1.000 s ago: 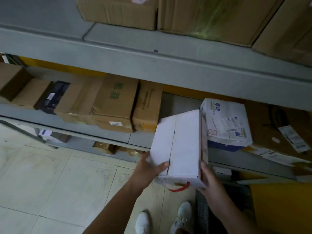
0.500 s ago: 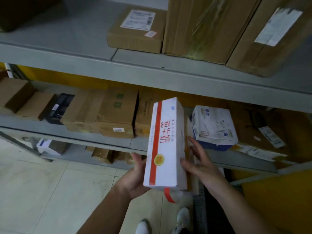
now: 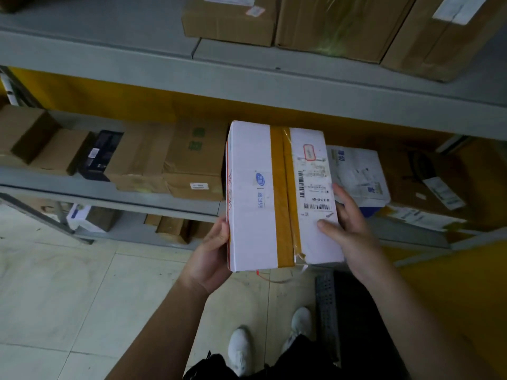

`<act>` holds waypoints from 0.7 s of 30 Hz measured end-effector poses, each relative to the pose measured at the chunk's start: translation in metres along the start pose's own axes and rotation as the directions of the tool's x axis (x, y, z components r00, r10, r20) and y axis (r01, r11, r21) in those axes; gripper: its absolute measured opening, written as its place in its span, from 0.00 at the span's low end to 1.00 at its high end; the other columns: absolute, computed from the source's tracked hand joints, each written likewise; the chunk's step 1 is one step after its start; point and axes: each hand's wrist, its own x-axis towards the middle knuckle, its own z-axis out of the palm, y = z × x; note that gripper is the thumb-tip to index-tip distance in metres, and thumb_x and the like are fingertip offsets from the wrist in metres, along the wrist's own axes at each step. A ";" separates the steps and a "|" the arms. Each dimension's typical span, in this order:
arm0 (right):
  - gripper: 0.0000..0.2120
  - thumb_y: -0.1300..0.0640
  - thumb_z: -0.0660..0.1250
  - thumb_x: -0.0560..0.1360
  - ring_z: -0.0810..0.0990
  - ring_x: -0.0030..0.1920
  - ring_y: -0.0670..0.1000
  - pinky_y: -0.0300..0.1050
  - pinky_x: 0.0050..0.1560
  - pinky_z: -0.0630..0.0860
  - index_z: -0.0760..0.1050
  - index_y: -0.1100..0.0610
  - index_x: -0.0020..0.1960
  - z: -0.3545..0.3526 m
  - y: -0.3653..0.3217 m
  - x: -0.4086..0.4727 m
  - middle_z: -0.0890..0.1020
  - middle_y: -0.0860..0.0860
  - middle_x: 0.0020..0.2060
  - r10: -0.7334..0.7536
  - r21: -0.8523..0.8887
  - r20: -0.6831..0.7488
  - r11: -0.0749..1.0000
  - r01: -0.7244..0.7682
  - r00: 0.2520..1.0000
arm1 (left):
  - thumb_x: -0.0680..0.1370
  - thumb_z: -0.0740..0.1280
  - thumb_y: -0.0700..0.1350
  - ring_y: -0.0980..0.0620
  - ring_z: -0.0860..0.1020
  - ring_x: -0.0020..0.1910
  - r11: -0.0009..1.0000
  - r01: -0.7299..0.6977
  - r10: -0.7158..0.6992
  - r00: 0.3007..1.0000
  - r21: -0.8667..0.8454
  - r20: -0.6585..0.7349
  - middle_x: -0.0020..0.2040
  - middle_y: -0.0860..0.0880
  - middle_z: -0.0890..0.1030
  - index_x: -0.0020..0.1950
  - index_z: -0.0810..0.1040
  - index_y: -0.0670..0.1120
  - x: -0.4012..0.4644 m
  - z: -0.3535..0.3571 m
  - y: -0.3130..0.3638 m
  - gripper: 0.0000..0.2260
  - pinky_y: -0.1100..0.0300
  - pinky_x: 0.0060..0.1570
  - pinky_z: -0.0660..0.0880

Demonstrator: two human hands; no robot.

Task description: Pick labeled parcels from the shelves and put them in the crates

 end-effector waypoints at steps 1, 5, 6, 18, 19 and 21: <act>0.40 0.70 0.69 0.79 0.80 0.68 0.45 0.61 0.72 0.75 0.63 0.36 0.80 0.000 0.002 -0.001 0.82 0.41 0.68 0.000 -0.005 -0.003 1.000 0.000 1.000 | 0.86 0.58 0.50 0.33 0.65 0.81 1.000 0.022 -0.022 1.000 -0.018 -0.013 0.82 0.37 0.67 0.84 0.60 0.42 0.001 -0.001 -0.001 0.27 0.35 0.73 0.74; 0.40 0.69 0.69 0.80 0.79 0.70 0.45 0.62 0.73 0.74 0.60 0.37 0.81 0.001 0.010 -0.004 0.81 0.42 0.70 -0.025 0.005 -0.007 1.000 0.025 1.000 | 0.88 0.54 0.48 0.31 0.60 0.83 0.999 0.045 -0.044 0.996 0.005 -0.077 0.83 0.36 0.65 0.84 0.60 0.43 0.003 -0.004 -0.005 0.25 0.30 0.78 0.62; 0.40 0.67 0.70 0.80 0.79 0.70 0.45 0.63 0.73 0.74 0.60 0.37 0.81 -0.001 0.012 -0.005 0.81 0.42 0.70 -0.026 0.004 -0.008 1.000 0.026 1.000 | 0.88 0.53 0.47 0.31 0.62 0.82 0.999 0.039 -0.037 0.995 0.014 -0.089 0.83 0.36 0.65 0.84 0.60 0.43 0.003 -0.004 -0.006 0.24 0.31 0.77 0.64; 0.35 0.60 0.73 0.80 0.80 0.69 0.47 0.61 0.67 0.80 0.65 0.35 0.78 -0.007 0.060 -0.005 0.81 0.41 0.68 0.098 -0.043 -0.035 0.994 -0.099 0.995 | 0.87 0.62 0.42 0.37 0.82 0.68 0.948 0.081 0.000 0.967 0.308 -0.256 0.68 0.41 0.83 0.82 0.64 0.61 -0.002 -0.010 -0.031 0.25 0.31 0.66 0.77; 0.34 0.57 0.73 0.78 0.81 0.68 0.48 0.61 0.66 0.80 0.66 0.36 0.78 -0.008 0.068 -0.005 0.82 0.42 0.68 0.120 -0.034 -0.034 0.992 -0.121 0.992 | 0.88 0.62 0.43 0.37 0.82 0.67 0.933 0.094 0.005 0.961 0.347 -0.276 0.66 0.41 0.84 0.81 0.65 0.62 -0.001 -0.011 -0.036 0.24 0.29 0.68 0.75; 0.34 0.54 0.74 0.76 0.81 0.68 0.50 0.62 0.65 0.81 0.67 0.37 0.77 -0.013 0.086 -0.005 0.82 0.44 0.68 0.166 -0.006 -0.045 0.986 -0.166 0.985 | 0.88 0.61 0.46 0.40 0.83 0.65 0.897 0.115 0.018 0.955 0.426 -0.295 0.64 0.43 0.85 0.80 0.66 0.65 0.002 -0.013 -0.044 0.22 0.31 0.66 0.77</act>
